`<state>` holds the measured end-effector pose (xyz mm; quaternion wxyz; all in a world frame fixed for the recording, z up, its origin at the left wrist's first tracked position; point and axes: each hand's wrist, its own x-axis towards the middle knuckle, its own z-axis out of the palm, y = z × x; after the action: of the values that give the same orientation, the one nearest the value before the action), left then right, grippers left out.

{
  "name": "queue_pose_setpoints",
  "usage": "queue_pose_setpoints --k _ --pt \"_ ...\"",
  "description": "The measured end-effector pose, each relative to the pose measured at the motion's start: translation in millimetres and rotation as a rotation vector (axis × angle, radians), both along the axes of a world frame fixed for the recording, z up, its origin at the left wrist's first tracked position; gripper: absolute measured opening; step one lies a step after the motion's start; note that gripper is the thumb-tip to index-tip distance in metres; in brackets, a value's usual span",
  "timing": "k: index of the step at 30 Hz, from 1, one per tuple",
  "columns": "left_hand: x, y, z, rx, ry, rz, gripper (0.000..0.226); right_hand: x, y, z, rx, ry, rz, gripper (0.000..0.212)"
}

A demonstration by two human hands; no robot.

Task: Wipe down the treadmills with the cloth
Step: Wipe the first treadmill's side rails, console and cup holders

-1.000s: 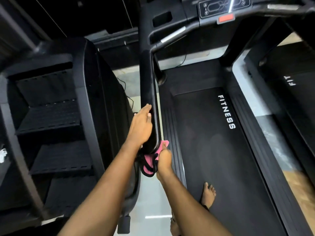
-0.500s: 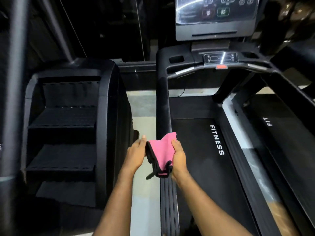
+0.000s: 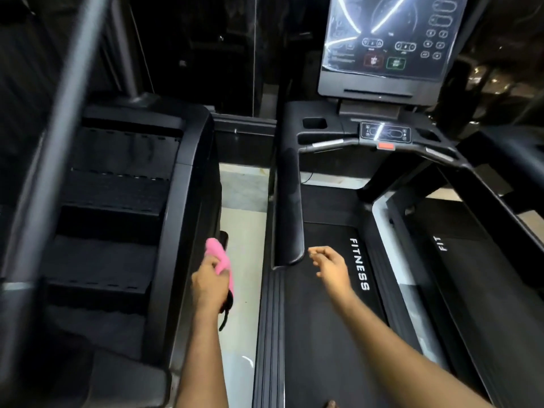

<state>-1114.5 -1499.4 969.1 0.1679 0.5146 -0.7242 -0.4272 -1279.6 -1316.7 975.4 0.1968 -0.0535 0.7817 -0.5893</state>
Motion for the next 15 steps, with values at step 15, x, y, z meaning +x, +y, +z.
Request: queue_pose_setpoints --k 15 --pt "-109 46 -110 0.546 0.649 0.017 0.028 -116 -102 -40 0.371 -0.033 0.134 0.058"
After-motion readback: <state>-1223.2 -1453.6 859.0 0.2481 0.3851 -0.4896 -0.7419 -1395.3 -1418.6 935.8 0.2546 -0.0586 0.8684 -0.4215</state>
